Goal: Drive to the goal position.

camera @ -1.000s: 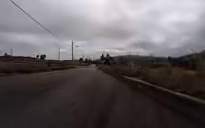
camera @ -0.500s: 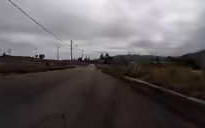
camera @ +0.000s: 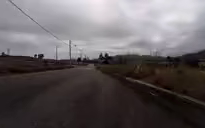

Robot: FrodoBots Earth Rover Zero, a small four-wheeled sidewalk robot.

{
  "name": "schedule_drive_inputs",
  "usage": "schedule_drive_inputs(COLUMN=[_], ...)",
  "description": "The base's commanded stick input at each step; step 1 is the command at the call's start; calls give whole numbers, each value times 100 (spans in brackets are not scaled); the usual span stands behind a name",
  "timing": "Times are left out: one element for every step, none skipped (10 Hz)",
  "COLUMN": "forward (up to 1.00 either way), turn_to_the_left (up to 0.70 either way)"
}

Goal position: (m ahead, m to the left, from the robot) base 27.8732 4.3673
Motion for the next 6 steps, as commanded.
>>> schedule_drive_inputs(forward=[70,70,70,70,70,70], turn_to_the_left=[0,0,0,0,0,0])
